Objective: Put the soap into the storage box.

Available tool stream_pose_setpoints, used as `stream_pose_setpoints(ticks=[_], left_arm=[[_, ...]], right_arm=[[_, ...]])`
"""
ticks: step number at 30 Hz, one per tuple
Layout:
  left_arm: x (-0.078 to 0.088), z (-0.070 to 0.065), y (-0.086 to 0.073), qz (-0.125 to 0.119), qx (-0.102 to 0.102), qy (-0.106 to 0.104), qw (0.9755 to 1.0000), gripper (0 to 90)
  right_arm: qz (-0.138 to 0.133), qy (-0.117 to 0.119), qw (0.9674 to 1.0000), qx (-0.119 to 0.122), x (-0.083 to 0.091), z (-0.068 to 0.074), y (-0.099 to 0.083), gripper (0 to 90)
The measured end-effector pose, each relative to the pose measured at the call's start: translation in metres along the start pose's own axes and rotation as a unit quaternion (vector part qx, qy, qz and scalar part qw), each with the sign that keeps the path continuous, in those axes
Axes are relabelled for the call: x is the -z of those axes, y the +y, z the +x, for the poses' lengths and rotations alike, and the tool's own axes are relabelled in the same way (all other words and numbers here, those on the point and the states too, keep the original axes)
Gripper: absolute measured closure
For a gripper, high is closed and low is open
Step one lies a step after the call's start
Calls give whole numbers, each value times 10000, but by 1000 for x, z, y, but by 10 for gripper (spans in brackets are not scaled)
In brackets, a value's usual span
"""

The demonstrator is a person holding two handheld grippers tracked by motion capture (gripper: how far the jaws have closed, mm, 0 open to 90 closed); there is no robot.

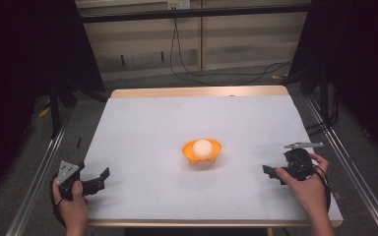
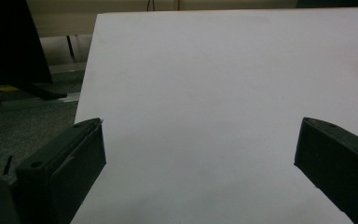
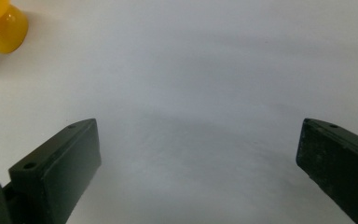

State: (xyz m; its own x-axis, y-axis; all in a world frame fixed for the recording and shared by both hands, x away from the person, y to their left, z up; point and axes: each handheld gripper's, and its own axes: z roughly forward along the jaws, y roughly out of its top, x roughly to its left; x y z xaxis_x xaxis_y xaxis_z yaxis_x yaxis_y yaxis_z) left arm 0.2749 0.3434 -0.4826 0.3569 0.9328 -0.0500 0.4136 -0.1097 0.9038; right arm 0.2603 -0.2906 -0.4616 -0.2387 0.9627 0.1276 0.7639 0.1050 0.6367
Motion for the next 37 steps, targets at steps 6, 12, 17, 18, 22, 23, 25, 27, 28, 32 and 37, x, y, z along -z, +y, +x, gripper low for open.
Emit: stream_pose_setpoints(ticks=[6, 12, 17, 18, 22, 23, 25, 27, 28, 32, 37], left_arm=[[0, -1, 0, -10, 18, -16, 10000, 17], [0, -1, 0, -6, -5, 17, 10000, 17], [0, -2, 0, -14, -18, 15, 10000, 17], [0, -1, 0, 2, -45, 25, 10000, 18], [0, -2, 0, -16, -49, 30, 10000, 19], [0, -2, 0, -17, -47, 33, 10000, 19], [0, -2, 0, -12, -52, 36, 10000, 19], [0, -2, 0, -10, -51, 17, 10000, 19], [0, -2, 0, -8, -52, 15, 10000, 19], [0, -2, 0, -22, -37, 13, 10000, 19], [-1, -2, 0, -8, -61, -3, 10000, 19]], right_arm=[[-74, -16, 10000, -39, 6, -11, -8, 0], [-205, -24, 9998, -75, 12, -22, -17, 3], [-318, -69, 9993, -171, 17, -33, -27, 4], [-333, -71, 9992, -196, 18, -36, -29, 4], [-409, -98, 9988, -267, 25, -44, -37, 4], [-421, -103, 9987, -265, 26, -46, -39, 4], [-472, -122, 9984, -276, 30, -51, -43, 4], [-549, -145, 9980, -276, 33, -55, -47, 4], [-593, -152, 9977, -287, 35, -57, -49, 4], [-769, -175, 9963, -332, 41, -64, -59, 5], [-1015, -59, 9940, -395, 45, -68, -68, 10]])
